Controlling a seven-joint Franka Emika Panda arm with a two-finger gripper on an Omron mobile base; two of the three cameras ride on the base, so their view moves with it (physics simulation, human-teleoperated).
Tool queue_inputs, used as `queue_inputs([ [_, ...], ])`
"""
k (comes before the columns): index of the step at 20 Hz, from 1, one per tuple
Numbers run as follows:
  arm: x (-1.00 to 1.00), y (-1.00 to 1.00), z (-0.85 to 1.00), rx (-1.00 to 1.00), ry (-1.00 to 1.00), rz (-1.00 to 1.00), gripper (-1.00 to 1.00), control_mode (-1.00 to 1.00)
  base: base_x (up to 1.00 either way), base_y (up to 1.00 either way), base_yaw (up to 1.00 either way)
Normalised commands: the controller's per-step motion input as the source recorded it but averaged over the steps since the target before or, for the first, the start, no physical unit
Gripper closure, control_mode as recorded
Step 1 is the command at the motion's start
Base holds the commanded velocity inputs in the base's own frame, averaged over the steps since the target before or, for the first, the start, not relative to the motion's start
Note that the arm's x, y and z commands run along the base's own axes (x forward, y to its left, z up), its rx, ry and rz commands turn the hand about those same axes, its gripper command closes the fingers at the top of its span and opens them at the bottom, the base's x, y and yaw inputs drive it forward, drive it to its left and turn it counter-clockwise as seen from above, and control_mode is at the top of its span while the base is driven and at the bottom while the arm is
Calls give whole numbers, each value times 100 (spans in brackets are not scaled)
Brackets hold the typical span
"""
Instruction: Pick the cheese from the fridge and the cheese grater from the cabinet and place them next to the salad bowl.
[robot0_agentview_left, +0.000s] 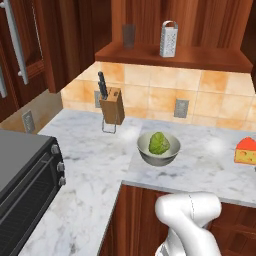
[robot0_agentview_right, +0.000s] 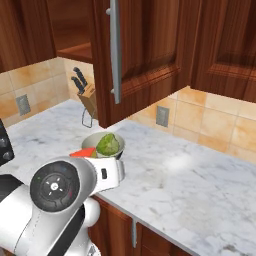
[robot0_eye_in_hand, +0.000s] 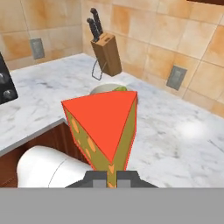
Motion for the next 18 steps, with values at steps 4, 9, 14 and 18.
queue_inputs([
  [4, 8, 0, -49, 0, -11, 8, 100, -100, 0, 0, 0],
  [9, 29, 0, -46, 0, -6, 10, 100, -100, 0, 0, 0],
  [14, 39, 0, -46, 0, -4, 8, 100, -100, 0, 0, 0],
  [18, 40, 0, -42, 0, -4, 7, 100, -100, 0, 0, 0],
])
